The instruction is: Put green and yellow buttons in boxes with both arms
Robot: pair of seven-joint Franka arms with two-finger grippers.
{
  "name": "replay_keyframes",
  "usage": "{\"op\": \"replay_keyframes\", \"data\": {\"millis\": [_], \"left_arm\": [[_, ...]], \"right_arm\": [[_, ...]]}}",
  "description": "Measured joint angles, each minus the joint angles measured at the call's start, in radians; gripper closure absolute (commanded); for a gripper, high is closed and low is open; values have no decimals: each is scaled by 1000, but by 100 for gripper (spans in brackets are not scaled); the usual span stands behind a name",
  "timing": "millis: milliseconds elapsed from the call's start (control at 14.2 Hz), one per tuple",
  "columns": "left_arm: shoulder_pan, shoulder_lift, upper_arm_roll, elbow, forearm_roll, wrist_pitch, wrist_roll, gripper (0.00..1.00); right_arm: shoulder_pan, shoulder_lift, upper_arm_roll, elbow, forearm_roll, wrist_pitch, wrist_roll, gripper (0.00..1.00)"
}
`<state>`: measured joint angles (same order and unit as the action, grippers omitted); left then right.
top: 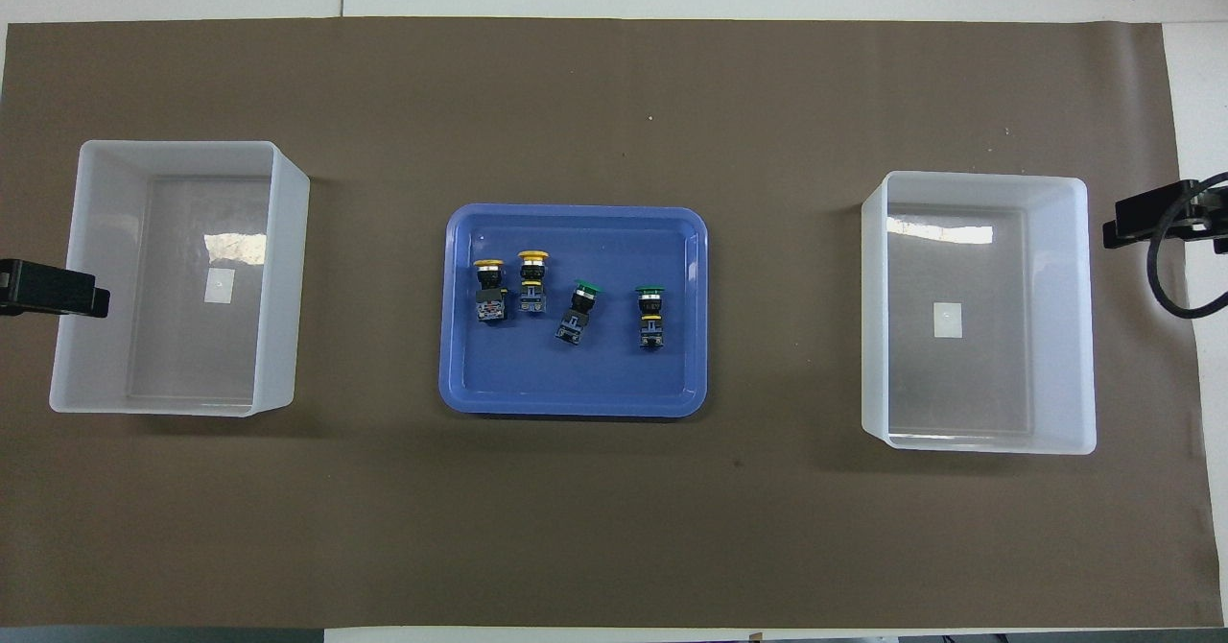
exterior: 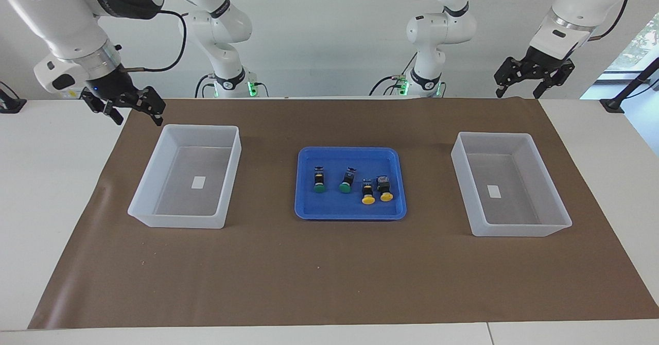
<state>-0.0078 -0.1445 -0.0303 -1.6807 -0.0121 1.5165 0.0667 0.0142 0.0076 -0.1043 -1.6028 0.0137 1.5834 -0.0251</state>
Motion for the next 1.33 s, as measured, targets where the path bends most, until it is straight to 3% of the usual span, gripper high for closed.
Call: {"op": "replay_keyframes", "data": {"millis": [702, 1053, 1333], "left_arm": [[0, 0, -1, 0, 0, 0, 0, 0], [0, -7, -3, 0, 0, 0, 0, 0], [0, -11, -3, 0, 0, -1, -59, 0]], "right_arm": [[38, 0, 3, 1, 4, 10, -19, 0], [217, 45, 10, -2, 65, 92, 143, 0], [410, 179, 16, -7, 66, 284, 371, 0]]}}
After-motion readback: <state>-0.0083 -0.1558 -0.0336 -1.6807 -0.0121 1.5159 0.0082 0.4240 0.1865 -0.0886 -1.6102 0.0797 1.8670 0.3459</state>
